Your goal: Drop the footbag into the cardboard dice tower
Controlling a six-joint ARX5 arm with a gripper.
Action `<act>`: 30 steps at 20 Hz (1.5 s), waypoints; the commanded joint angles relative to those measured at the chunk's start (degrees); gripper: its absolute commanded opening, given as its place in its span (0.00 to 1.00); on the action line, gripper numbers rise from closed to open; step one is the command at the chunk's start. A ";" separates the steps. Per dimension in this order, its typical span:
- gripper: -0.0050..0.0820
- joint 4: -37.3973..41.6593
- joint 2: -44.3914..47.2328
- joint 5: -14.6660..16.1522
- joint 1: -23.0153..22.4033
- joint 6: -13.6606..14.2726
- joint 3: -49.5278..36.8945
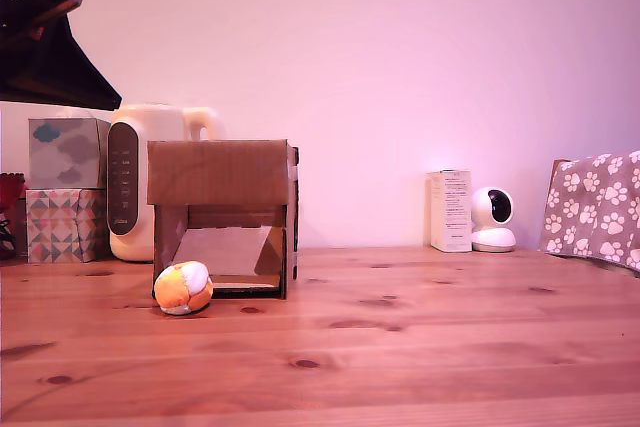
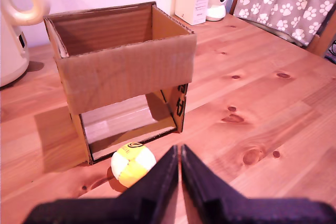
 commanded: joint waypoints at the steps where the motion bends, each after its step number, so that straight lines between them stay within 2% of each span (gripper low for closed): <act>1: 0.04 0.09 0.28 0.07 0.07 0.26 -0.66; 8: 0.04 -1.22 0.28 0.09 0.04 -0.31 -0.66; 13: 0.04 0.31 6.75 -0.28 -3.30 -7.61 -0.66; 17: 0.04 8.00 15.91 -4.70 -5.95 -9.90 -0.66; 21: 0.04 14.69 23.34 -7.96 -6.03 -9.79 -0.66; 23: 0.05 17.38 25.92 -8.59 -5.99 -9.75 -0.59; 24: 0.10 18.47 26.64 -8.55 -5.99 -9.55 -0.57; 25: 0.25 19.61 27.17 -8.55 -5.99 -9.38 -0.52; 27: 0.79 21.53 27.34 -9.53 -5.99 -9.01 -0.50; 28: 0.98 21.68 27.34 -10.86 -5.99 -7.58 -0.37; 30: 0.94 21.68 27.50 -13.16 -5.88 -6.54 -0.33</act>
